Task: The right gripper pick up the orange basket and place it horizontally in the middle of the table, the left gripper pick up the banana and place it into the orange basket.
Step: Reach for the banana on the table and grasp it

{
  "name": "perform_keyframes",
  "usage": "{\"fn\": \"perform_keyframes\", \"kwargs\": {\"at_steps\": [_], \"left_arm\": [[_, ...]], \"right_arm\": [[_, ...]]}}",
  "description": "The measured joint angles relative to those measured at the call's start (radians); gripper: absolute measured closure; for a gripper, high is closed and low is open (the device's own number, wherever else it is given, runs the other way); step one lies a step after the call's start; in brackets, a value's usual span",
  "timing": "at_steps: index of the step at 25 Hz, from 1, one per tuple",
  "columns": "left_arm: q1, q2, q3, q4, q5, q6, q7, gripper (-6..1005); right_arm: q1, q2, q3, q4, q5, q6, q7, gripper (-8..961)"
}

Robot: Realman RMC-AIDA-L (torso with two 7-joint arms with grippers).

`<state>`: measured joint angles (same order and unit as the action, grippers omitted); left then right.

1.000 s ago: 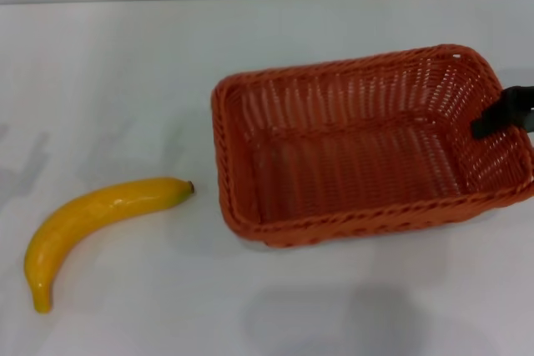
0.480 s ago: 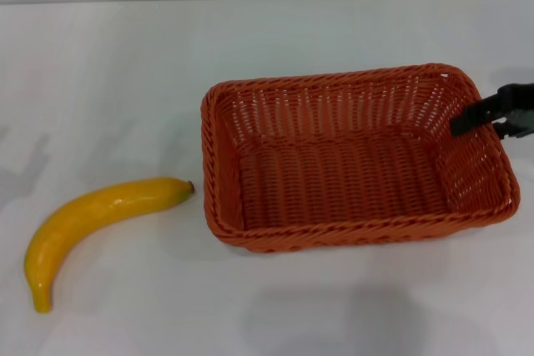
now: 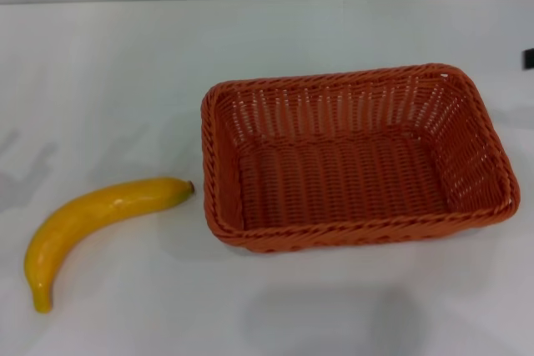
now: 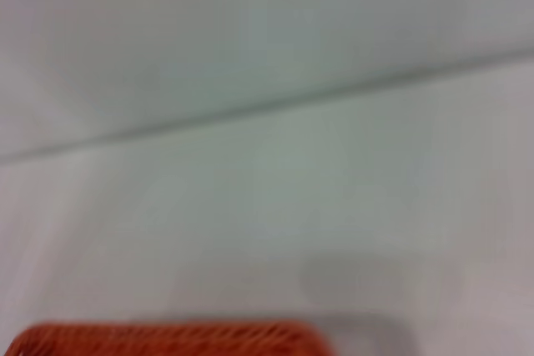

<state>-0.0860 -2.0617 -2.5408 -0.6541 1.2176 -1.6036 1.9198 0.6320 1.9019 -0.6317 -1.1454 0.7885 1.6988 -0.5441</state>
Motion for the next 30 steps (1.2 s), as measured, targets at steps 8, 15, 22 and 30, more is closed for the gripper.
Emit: {"fn": "perform_keyframes", "kwargs": {"at_steps": [8,15,22,30], "left_arm": [[0.014,0.004,-0.05,-0.503,0.389,0.022,-0.487,305],[-0.138,0.053,-0.044,-0.759,0.759,-0.108,-0.77,305],[-0.317,0.077,0.055,-0.77,1.099,-0.226,-0.79,320],[-0.374,0.073,0.217,-0.708,1.25,-0.205,-0.763,338]], "right_arm": [[-0.101,0.009,0.214,-0.015,0.065,-0.074,-0.288,235],[-0.243,0.007,0.232,0.041,0.253,-0.135,-0.397,235],[-0.267,0.001,0.242,0.095,0.308,-0.14,-0.439,235],[-0.27,0.007,0.243,0.103,0.318,-0.147,-0.441,236]]}}
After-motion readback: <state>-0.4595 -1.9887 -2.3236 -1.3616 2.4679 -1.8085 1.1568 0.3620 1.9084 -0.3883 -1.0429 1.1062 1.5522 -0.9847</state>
